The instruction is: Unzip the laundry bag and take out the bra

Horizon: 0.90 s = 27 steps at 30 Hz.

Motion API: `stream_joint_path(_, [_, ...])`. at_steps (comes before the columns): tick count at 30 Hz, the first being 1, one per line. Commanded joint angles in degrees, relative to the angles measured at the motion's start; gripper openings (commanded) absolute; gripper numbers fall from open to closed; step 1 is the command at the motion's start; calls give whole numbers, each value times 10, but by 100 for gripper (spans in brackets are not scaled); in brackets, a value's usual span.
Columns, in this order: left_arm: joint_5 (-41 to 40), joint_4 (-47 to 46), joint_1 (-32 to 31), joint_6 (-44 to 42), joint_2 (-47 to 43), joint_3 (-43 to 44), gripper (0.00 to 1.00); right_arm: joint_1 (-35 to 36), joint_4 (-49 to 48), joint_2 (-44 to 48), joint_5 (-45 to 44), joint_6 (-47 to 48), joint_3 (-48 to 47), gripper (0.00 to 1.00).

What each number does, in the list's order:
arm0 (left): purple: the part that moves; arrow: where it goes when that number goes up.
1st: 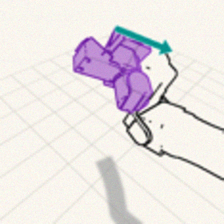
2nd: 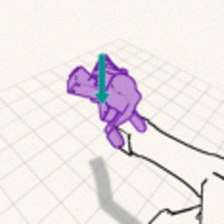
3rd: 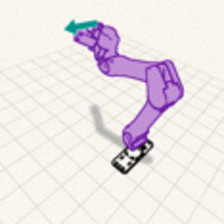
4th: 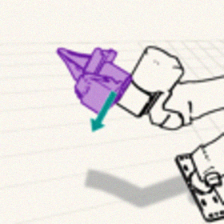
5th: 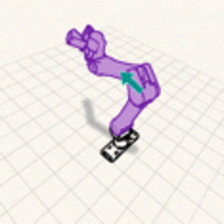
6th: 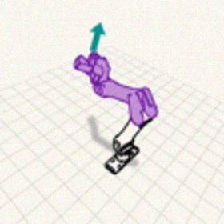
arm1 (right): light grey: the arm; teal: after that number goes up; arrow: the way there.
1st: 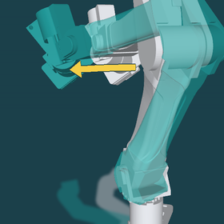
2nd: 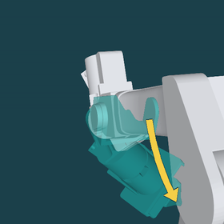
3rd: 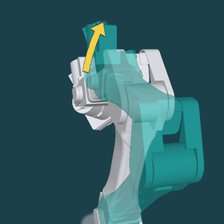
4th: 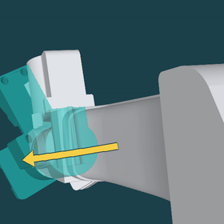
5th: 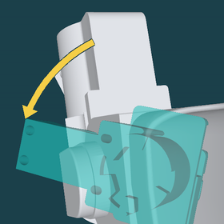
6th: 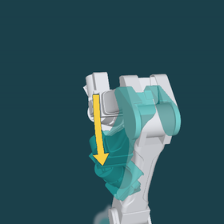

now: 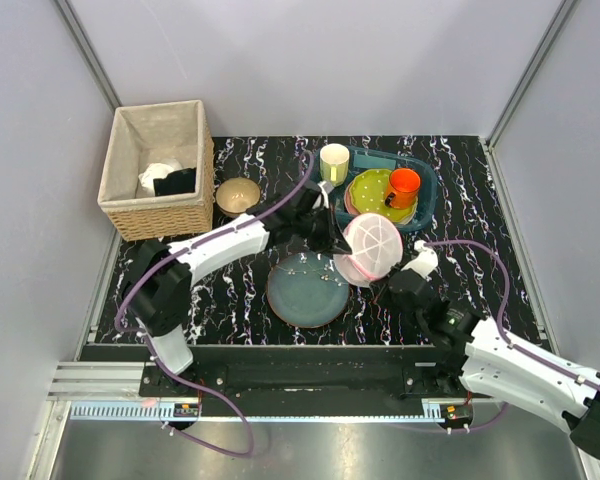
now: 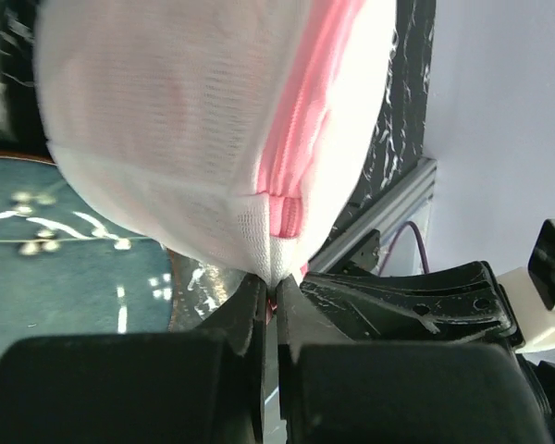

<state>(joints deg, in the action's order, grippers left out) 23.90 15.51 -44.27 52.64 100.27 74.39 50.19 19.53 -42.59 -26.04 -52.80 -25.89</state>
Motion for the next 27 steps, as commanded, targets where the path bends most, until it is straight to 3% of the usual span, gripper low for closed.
stream_joint_path(1, [-19, 72, 34, -61, -46, 65, 0, -6, 44, 24, -37, -19, 12, 0])
stream_joint_path(8, [-14, 124, 54, -102, 17, 158, 0, -5, 86, 30, -2, -8, -53, 0])
stream_joint_path(14, [-9, 184, 52, -106, 127, 296, 2, 3, 66, -10, 14, 21, -102, 0])
stream_joint_path(15, [-9, 198, 52, -110, 135, 312, 16, 3, 61, -19, 13, 25, -107, 0])
stream_joint_path(16, [-12, 208, 52, -115, 134, 317, 21, 2, 58, -34, 14, 26, -109, 0])
stream_joint_path(18, [-41, 215, 52, -123, 106, 292, 39, 3, 38, -43, 13, 27, -110, 0])
stream_joint_path(20, [-60, 206, 52, -124, 44, 231, 66, 1, 20, -51, 12, 25, -103, 0])
stream_joint_path(21, [-68, 199, 52, -121, 22, 210, 68, 2, 4, -57, 13, 25, -100, 0])
stream_joint_path(22, [-71, 190, 51, -114, 2, 180, 78, 1, -4, -62, 15, 26, -97, 0])
stream_joint_path(25, [-64, 136, 44, -78, -77, 75, 91, 2, -26, -85, 24, 27, -97, 0])
stream_joint_path(27, [-44, 89, 36, -43, -98, 16, 91, 2, -36, -95, 27, 29, -99, 0])
